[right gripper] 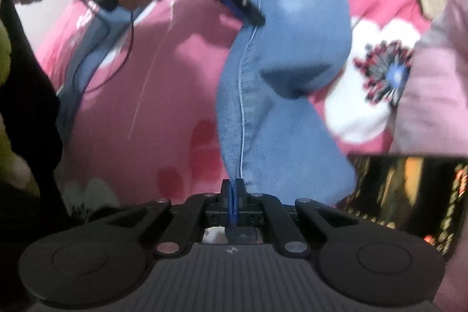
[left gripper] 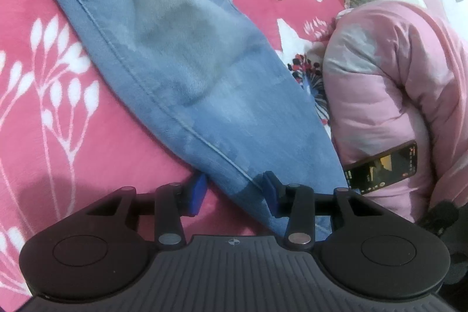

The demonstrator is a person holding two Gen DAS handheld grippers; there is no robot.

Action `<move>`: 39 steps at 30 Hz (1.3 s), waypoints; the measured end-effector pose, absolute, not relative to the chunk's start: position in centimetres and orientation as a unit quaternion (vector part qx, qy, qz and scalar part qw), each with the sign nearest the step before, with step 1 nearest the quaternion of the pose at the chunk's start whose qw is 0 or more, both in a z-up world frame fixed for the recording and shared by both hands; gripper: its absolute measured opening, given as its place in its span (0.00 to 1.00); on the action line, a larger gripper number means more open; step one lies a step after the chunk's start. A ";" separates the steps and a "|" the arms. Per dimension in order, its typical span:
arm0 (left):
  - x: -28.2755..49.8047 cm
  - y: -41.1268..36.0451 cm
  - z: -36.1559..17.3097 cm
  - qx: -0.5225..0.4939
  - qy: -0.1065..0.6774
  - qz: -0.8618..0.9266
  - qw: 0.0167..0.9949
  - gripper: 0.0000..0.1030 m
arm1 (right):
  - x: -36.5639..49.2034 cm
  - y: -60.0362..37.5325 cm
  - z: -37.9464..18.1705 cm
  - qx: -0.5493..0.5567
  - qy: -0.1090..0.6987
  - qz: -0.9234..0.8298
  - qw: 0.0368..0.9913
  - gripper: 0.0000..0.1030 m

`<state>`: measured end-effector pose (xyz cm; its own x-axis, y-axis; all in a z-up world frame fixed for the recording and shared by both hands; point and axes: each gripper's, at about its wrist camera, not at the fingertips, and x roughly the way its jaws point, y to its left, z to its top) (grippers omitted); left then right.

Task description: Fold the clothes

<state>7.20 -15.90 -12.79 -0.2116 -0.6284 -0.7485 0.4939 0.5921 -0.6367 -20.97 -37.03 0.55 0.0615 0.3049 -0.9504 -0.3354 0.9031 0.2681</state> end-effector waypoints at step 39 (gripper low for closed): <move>7.5 -14.9 -12.0 0.003 0.551 -0.408 0.727 0.35 | 17.0 -41.6 -9.0 0.186 0.438 0.056 0.878 0.04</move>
